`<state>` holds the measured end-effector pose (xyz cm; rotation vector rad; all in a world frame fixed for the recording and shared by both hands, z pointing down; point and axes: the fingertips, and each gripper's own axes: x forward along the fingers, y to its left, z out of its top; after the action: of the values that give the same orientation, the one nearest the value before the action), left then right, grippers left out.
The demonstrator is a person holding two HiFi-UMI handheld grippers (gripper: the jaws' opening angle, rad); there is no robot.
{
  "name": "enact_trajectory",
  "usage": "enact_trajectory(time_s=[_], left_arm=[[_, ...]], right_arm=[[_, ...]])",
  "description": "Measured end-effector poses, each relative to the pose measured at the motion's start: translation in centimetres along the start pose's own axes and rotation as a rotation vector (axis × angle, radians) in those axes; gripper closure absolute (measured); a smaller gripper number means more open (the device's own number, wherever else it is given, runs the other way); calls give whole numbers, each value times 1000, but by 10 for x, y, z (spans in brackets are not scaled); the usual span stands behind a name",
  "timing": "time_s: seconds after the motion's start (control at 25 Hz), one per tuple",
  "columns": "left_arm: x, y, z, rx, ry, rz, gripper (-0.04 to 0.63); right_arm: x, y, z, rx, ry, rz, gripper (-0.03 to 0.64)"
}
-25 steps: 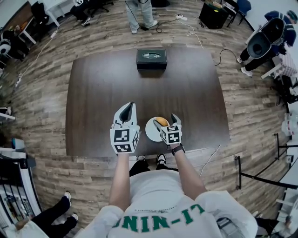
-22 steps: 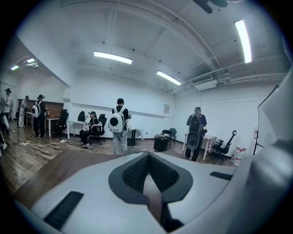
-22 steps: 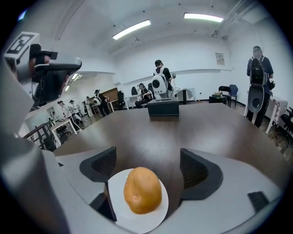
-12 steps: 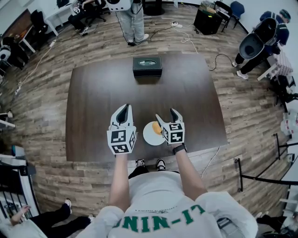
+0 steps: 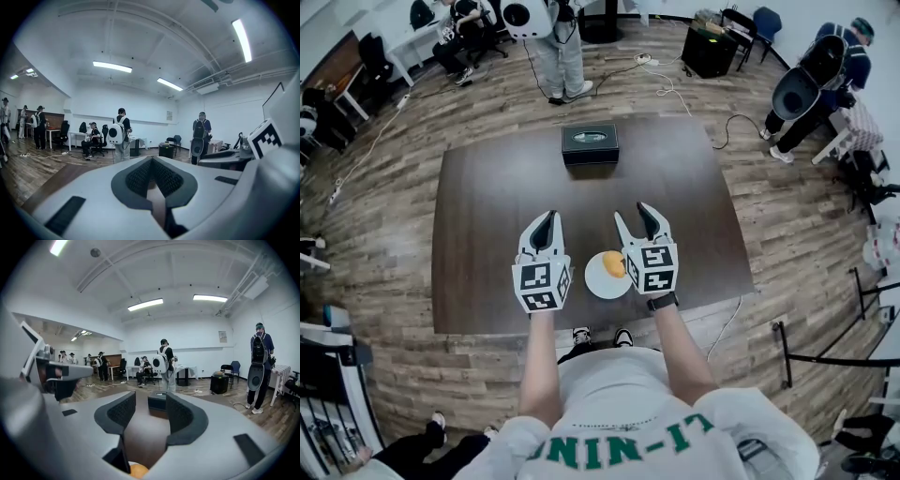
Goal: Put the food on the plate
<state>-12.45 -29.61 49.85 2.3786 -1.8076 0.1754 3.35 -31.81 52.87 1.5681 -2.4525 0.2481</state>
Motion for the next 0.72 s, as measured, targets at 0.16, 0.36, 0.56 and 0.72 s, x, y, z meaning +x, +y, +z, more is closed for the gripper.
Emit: enact_trajectory(time_s=[0.16, 0.36, 0.56, 0.72], left_arm=[[-1, -2, 5, 3, -6, -6, 583], [-2, -5, 17, 21, -26, -6, 583], [-3, -7, 34, 36, -52, -8, 583], [-4, -8, 47, 40, -84, -15, 583]], right_arm=[[-8, 1, 24, 92, -47, 24, 435], [-17, 1, 46, 81, -96, 18, 489], [-27, 4, 74, 44, -148, 12, 516], [-32, 5, 88, 30, -183, 6, 541]])
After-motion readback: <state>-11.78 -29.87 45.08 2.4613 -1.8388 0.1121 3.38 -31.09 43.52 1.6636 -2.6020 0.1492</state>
